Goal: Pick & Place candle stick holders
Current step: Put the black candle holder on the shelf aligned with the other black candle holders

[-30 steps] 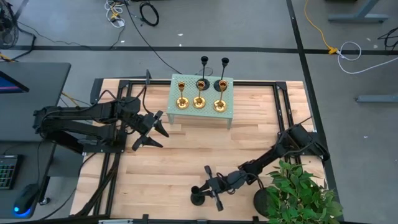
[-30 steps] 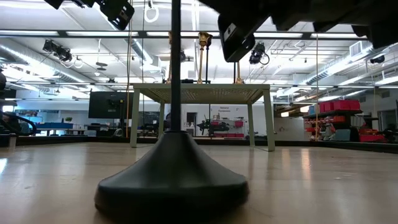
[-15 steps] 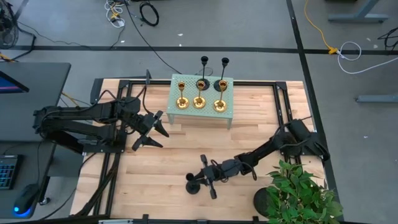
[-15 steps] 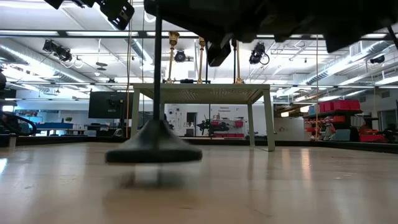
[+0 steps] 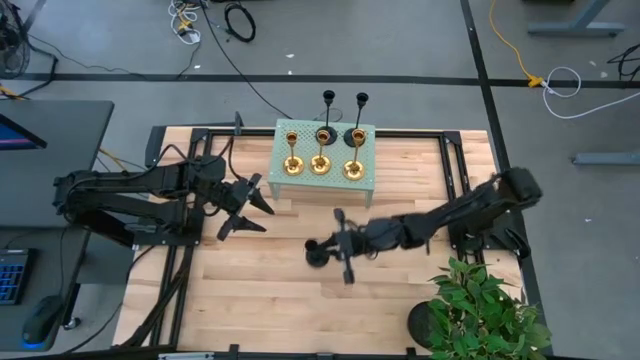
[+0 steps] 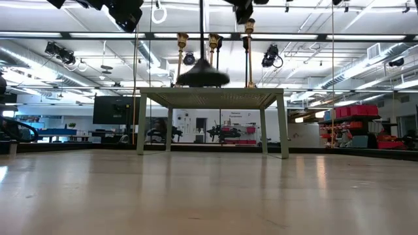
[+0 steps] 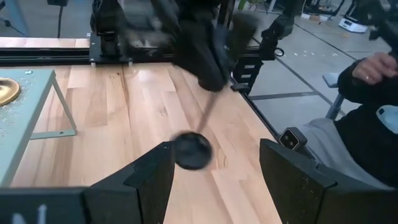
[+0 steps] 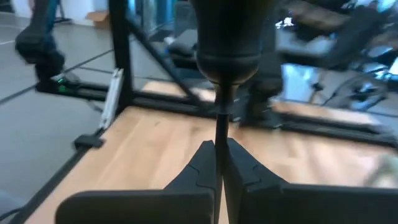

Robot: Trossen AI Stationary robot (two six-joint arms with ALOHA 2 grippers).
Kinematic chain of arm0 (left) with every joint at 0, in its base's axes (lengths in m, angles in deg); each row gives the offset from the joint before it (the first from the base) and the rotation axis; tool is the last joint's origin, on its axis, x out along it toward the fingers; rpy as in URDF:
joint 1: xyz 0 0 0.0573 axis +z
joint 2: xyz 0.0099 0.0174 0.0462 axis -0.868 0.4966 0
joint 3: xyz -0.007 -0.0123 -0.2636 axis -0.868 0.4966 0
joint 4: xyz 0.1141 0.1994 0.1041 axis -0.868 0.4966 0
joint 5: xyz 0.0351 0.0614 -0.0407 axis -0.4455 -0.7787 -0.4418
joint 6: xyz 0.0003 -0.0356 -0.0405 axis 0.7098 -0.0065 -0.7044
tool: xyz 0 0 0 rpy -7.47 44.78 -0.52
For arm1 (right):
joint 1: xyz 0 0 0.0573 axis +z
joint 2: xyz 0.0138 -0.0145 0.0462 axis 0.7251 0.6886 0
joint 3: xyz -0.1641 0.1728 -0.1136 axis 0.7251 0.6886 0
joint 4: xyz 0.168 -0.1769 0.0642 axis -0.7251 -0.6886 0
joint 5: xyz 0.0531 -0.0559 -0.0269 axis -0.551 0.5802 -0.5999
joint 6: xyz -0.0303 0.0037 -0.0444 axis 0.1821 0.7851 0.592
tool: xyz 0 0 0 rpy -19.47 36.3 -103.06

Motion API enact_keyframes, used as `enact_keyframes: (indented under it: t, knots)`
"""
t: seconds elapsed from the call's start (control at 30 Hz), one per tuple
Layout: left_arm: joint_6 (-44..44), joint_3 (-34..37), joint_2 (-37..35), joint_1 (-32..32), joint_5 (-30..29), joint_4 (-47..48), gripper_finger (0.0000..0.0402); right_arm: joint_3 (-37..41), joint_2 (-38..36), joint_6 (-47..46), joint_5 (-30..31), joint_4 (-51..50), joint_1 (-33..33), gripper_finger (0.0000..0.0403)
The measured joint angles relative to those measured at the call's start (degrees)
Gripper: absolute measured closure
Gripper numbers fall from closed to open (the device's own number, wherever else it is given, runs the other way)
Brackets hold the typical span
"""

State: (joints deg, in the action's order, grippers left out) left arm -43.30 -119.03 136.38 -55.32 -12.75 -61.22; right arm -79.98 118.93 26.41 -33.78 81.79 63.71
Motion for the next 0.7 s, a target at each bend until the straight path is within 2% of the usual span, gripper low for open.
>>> enact_keyframes:
  t: [0.23,0.33,0.43,0.57,0.7]
  knots:
    - [0.09,0.02,0.00,0.00,-0.29,-5.75,0.0165,0.00,-11.42,2.60,0.08,-4.50,-6.93,0.0403]
    - [0.09,0.02,0.00,-0.02,-3.20,-8.98,0.0165,0.00,-14.76,2.62,-0.48,-3.90,-10.00,0.0403]
    - [0.10,0.02,0.00,-0.02,-7.62,-11.04,0.0165,0.00,-16.24,2.75,-1.59,-3.34,-12.61,0.0403]
    - [1.65,0.02,0.00,-0.02,-14.16,-12.55,0.0165,0.00,-16.41,0.98,-5.95,-1.12,-16.15,0.0403]
    - [2.06,0.02,0.02,0.00,-16.84,-13.26,0.0165,0.00,-16.30,-0.35,-8.67,0.65,-18.92,0.0403]
